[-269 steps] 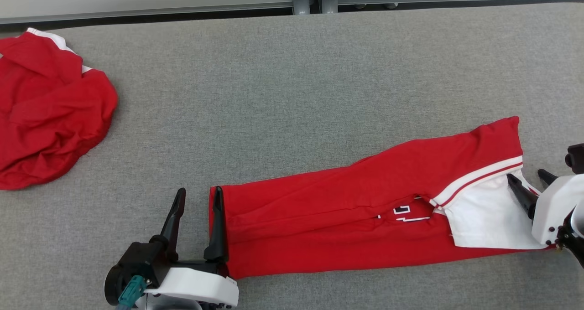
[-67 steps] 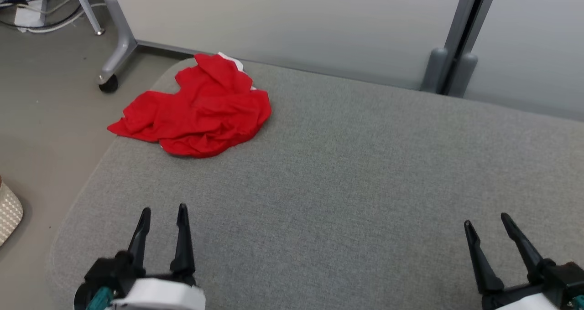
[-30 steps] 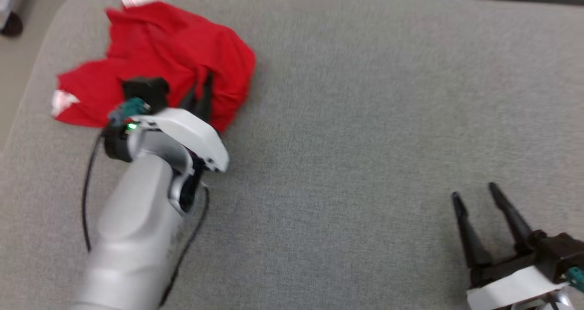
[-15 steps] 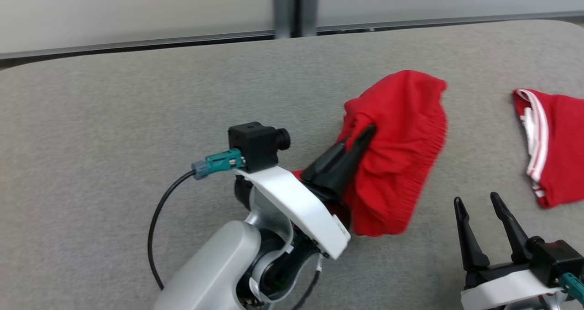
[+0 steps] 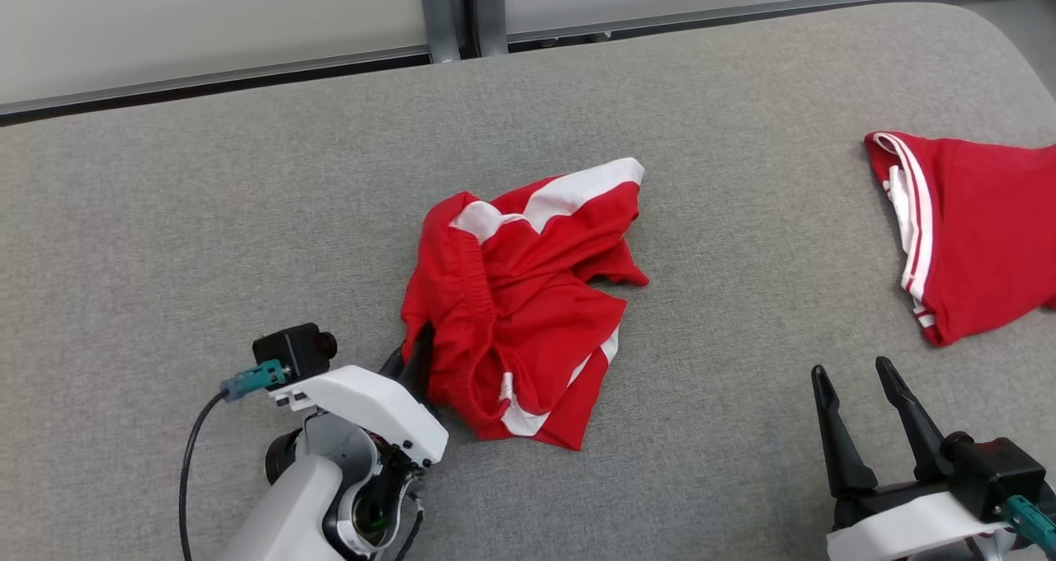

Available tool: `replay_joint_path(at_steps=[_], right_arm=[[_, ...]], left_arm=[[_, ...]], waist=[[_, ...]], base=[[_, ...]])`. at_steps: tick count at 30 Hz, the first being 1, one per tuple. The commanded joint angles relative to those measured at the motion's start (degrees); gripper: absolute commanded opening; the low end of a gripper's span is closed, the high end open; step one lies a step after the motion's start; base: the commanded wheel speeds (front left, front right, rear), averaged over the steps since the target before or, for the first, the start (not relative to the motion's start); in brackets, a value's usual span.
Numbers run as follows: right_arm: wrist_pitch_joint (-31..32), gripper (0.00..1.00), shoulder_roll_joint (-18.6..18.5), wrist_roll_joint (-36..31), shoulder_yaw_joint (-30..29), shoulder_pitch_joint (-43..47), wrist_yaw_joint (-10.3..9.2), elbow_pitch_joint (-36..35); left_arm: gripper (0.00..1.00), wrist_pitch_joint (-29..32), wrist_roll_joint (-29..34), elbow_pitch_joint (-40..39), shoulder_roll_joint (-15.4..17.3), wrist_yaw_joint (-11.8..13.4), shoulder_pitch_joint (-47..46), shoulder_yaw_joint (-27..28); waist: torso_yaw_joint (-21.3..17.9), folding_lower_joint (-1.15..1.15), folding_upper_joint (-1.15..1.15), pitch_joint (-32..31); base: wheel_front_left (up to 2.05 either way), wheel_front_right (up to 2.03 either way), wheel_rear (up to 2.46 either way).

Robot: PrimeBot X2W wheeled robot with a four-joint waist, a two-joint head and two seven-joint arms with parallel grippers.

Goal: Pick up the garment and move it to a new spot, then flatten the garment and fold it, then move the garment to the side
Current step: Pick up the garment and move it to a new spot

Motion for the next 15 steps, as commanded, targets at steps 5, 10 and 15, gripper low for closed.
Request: replay_joint_path(at_steps=[5, 10, 15], right_arm=[[0.0, 1.0, -1.4, -0.9, -0.8, 0.8, 0.01, 0.0], [0.0, 1.0, -2.3, -2.1, -2.1, 2.9, 0.01, -1.0], [0.0, 1.0, -2.4, -3.8, -3.8, 6.3, 0.01, -1.4]], left_arm=[[1.0, -10.7, 7.1, 2.4, 2.2, -1.8, 0.7, -1.6], [1.0, -15.7, 14.9, -1.5, 4.6, 2.4, 6.2, -1.1], [1.0, -16.1, 22.7, -10.3, 5.3, 5.5, 15.5, 3.7]], waist=[[1.8, 0.0, 0.0, -3.1], [3.6, 0.0, 0.0, -7.3], [5.7, 0.0, 0.0, -12.2]], base=[[0.0, 0.0, 0.0], [0.0, 0.0, 0.0], [0.0, 0.0, 0.0]])
